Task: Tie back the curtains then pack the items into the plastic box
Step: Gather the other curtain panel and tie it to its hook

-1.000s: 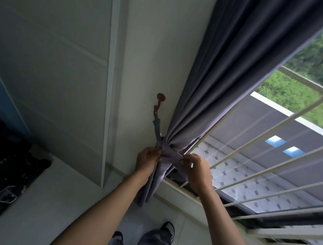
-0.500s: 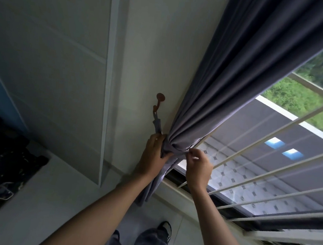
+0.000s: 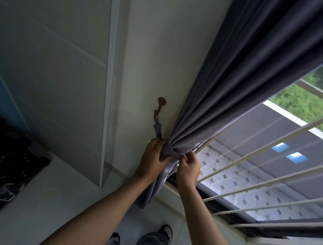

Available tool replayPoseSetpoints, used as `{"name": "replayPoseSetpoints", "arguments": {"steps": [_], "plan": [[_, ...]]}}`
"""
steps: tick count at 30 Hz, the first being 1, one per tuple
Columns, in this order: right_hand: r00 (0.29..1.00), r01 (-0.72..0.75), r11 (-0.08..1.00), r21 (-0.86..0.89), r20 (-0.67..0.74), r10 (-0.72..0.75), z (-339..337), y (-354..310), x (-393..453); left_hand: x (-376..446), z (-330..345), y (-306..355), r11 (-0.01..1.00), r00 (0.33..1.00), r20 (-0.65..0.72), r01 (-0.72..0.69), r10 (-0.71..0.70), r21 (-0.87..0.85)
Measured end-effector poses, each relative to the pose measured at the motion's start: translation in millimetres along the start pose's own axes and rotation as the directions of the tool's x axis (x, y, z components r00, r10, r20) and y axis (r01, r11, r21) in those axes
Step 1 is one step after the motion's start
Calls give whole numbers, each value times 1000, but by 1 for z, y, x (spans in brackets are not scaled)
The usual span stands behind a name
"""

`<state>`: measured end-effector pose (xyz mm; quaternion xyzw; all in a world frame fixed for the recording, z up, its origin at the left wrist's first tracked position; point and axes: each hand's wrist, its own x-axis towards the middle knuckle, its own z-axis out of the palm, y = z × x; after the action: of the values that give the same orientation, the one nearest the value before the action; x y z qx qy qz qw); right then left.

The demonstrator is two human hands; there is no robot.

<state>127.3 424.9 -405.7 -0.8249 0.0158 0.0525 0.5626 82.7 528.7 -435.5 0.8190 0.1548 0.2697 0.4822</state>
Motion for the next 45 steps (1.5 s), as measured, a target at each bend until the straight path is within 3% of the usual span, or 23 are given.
{"name": "replayPoseSetpoints", "arguments": {"steps": [6,9,11,15,22,30,33,39,42,45], "plan": [[964,90,995,43,246,-97,-3,-7,4,11,-19,-6,999,990,134,-40,41,-14],[943,108,989,102,304,-134,-3,-7,-1,20,-26,-8,999,991,124,-48,49,-13],[933,75,988,133,340,-116,-1,-5,-3,28,-31,-8,999,993,108,38,-37,-5],[903,17,985,171,421,-88,3,-2,-2,41,-40,-9,970,953,215,233,-214,-68],[890,58,972,227,430,-154,3,-11,-1,56,-54,14,954,875,414,295,-252,-42],[879,-54,948,312,465,-103,5,-10,9,65,-44,7,901,849,373,428,-375,-69],[885,-125,942,312,464,-36,2,-10,12,67,-38,10,884,810,445,461,-382,-80],[852,-172,952,254,523,15,-1,-10,20,76,-45,24,698,625,595,701,-505,-145],[846,-173,966,193,531,46,-1,-13,23,75,-49,24,659,617,656,714,-435,-236],[855,-142,979,144,517,48,1,-18,20,70,-48,23,572,669,621,718,-408,-397]]}}
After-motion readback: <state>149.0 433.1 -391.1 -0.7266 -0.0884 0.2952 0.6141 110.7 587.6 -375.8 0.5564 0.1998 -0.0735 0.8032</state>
